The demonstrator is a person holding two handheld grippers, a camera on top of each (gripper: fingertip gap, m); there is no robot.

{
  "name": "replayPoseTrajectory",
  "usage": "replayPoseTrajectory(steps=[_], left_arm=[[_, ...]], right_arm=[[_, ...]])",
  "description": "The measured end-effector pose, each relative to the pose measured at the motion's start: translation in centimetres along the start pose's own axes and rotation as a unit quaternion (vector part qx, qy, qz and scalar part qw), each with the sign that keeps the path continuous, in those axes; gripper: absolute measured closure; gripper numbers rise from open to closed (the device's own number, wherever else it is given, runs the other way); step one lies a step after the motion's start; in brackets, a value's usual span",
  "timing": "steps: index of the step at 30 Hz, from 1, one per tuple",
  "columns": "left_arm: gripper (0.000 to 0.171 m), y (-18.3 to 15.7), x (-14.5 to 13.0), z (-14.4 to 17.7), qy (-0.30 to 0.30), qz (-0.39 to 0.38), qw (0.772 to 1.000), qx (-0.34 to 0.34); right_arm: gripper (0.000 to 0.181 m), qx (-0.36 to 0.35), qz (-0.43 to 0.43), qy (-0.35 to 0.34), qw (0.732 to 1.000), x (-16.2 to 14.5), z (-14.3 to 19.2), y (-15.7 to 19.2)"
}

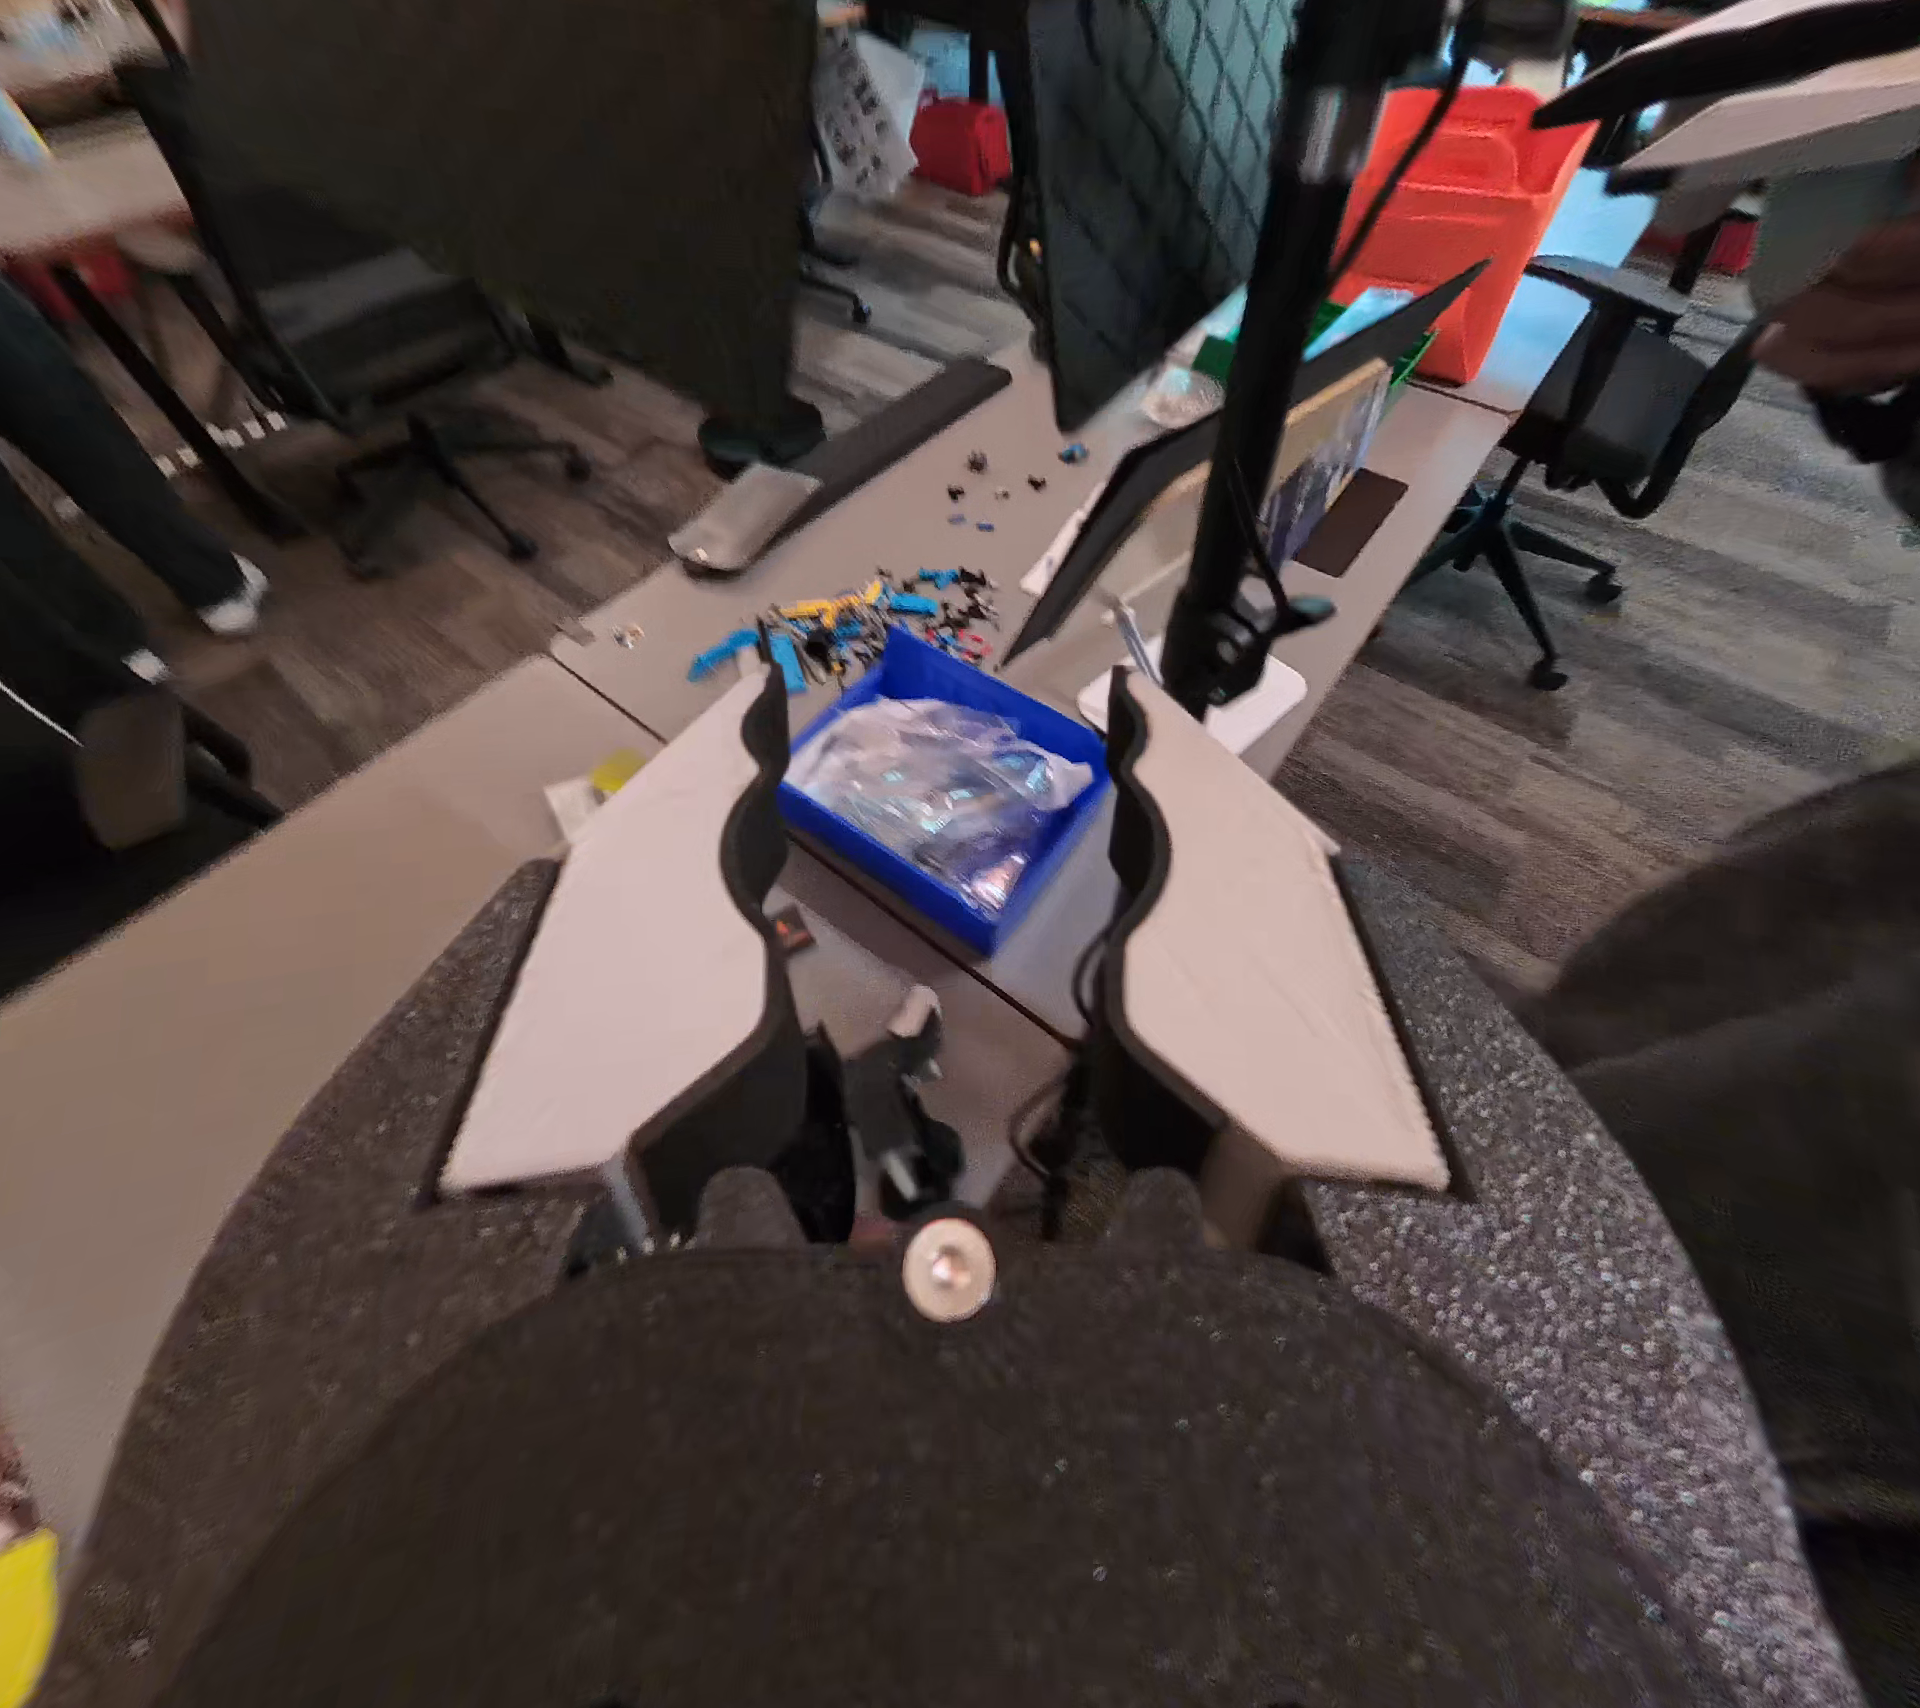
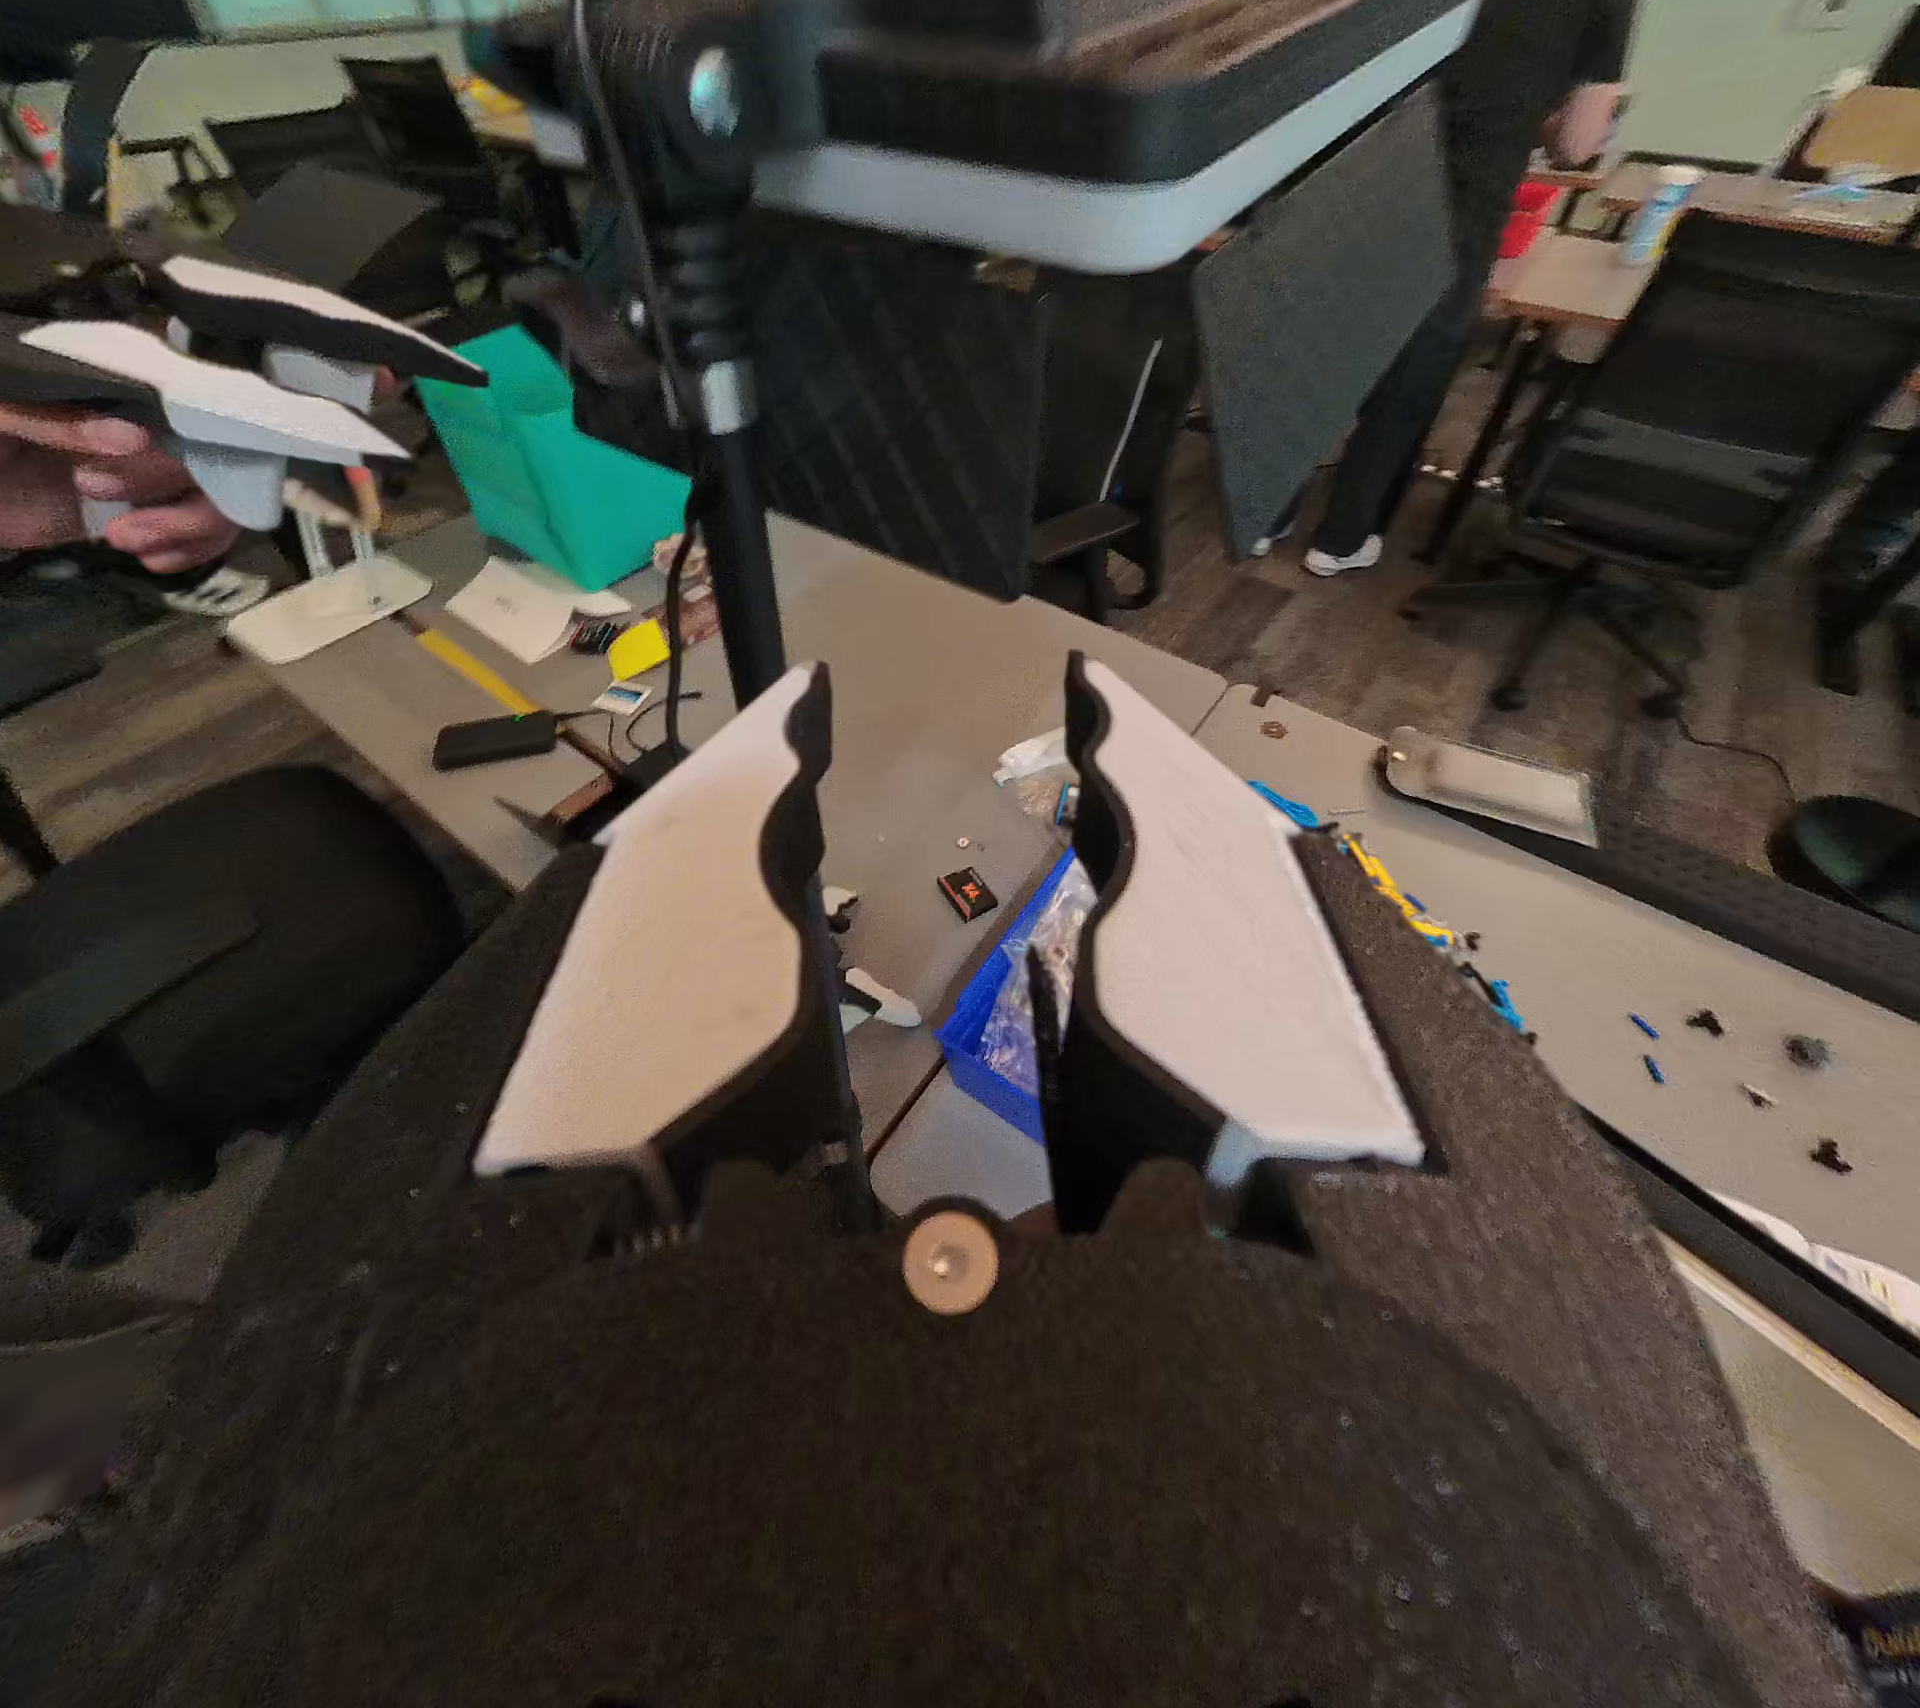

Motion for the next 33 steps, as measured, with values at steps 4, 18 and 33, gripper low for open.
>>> replayPoseTrajectory(steps=[4,18,33], left_arm=[[0.107,1.7,3.2,0.3,-0.002,0.011,1.0,-0.002],[0.067,-13.4,-11.4,7.3,0.125,0.146,0.981,0.041],[0.06,-25.9,-25.9,25.4,0.119,0.207,0.971,-0.032]], right_arm=[[0.127,-0.008,-0.016,0.017,1.0,0.2,1.9,0.0],[0.069,0.03,-0.122,0.09,0.988,-17.6,4.8,9.6],[0.071,-0.104,-0.207,0.235,0.944,-38.7,11.8,29.3]])
Point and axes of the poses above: each gripper's, where its closed fingertips meet, z back along the fingers, x out of its top, y = z × x across the jaws, the point moved 1 cm from there along z, back along the fingers, and after that the axes turned 7 degrees about x, right-handed, at the moved point
